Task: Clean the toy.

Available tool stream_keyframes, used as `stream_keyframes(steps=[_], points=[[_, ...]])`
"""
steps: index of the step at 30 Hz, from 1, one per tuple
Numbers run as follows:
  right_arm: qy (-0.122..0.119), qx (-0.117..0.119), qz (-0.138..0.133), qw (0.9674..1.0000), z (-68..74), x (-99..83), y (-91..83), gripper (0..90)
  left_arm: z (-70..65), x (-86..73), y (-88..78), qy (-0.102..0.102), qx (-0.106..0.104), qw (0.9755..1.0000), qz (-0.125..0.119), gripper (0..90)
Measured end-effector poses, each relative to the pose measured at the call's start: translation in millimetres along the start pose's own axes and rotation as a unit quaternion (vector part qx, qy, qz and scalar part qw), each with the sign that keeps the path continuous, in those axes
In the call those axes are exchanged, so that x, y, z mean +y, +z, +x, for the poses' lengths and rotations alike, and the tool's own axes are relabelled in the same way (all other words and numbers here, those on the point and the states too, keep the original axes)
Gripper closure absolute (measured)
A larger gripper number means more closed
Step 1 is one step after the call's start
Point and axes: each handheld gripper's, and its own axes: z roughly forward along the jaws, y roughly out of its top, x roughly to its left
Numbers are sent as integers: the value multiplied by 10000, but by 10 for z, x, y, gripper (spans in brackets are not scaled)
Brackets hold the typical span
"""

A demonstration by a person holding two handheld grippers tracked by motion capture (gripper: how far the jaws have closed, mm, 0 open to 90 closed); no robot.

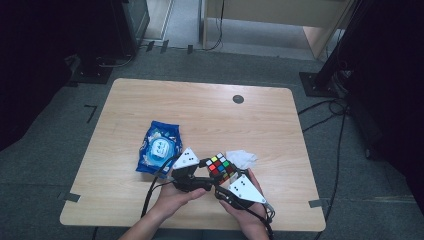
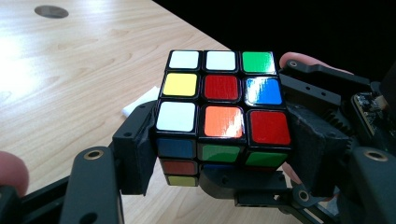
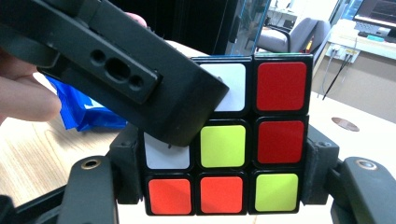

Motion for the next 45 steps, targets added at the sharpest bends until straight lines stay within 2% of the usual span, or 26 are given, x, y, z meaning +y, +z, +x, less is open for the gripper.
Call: stream_keyframes(steps=[4,8,13,23,26,32,34,35,38,45], points=[[-26,40,-131,9999,-9,-3,9,341,-11,19,-31,80,79,9999,-66,344],[-376,-46,23,9993,3,-71,21,322,68,64,-103,-25,32,9998,-180,344],[-324,-2,-29,9995,-14,-94,-2,333,137,98,-147,-80,-21,9997,-222,343],[-126,184,-241,9995,-14,-78,23,346,151,92,-154,-73,-45,9998,-159,343],[-175,223,-233,9993,-16,-64,35,351,175,85,-165,-167,-84,9996,-208,343],[-86,135,-303,9994,39,-35,77,352,217,66,-190,-364,-80,9990,-229,335],[-85,137,-387,9991,51,-21,90,352,205,41,-164,-347,-78,9993,-93,331],[-52,131,-434,9990,57,-11,88,352,189,24,-157,-280,-5,9996,-92,330],[-117,172,-462,9987,66,4,97,352,190,18,-169,-391,-12,9991,-135,328],[44,231,-444,9987,96,-16,98,349,179,8,-181,-226,54,9997,-75,336]])
